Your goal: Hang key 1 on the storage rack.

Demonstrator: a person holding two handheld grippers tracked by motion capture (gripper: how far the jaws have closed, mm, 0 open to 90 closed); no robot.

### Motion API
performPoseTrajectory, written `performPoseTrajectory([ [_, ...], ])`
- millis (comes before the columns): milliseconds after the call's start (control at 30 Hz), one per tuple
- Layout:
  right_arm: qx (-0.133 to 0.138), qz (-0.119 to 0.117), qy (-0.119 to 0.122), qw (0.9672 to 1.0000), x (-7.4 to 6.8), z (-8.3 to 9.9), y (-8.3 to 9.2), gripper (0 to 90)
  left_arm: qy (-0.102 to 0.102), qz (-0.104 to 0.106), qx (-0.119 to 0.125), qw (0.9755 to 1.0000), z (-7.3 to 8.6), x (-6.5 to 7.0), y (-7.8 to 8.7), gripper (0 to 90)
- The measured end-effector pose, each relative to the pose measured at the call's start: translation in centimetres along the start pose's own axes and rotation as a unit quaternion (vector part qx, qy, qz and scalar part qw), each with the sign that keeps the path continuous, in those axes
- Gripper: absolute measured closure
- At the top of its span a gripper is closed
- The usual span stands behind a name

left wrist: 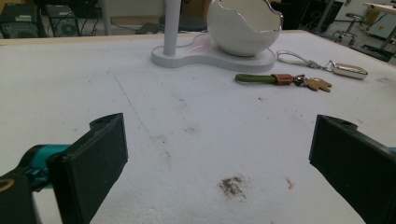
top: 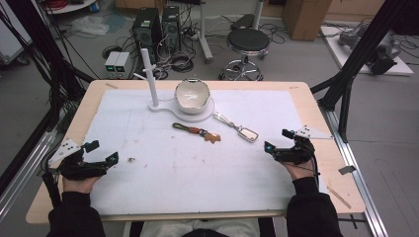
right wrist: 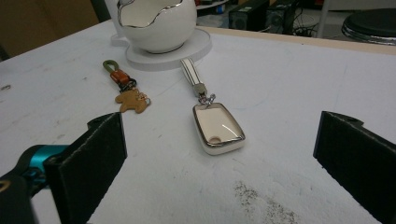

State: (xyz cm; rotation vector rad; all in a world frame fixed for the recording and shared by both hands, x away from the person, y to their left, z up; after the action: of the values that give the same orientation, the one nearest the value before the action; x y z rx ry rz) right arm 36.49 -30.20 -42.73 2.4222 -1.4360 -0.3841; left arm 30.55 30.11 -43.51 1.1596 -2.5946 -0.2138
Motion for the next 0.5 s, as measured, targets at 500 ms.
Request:
performPoseTrajectory([
  [500,-0.005,0.003,0.0,1.0,-0.06,0.07,-0.06,1.7,-0.001,0.0,-0.001,1.0,0.01,0.0,-0.01,4.8],
])
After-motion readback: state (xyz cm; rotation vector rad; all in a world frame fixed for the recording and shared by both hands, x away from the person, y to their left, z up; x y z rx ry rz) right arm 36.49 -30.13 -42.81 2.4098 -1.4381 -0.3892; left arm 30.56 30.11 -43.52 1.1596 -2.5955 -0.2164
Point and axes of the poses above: each handheld gripper's, and its own axes: y roughly backward along the jaws, z roughly out of its underside, x roughly to its right, the point moved 3 cm from there along -y, roughly forward along the jaws, and after that the axes turned 10 degrees about z, right-handed, at the moved point
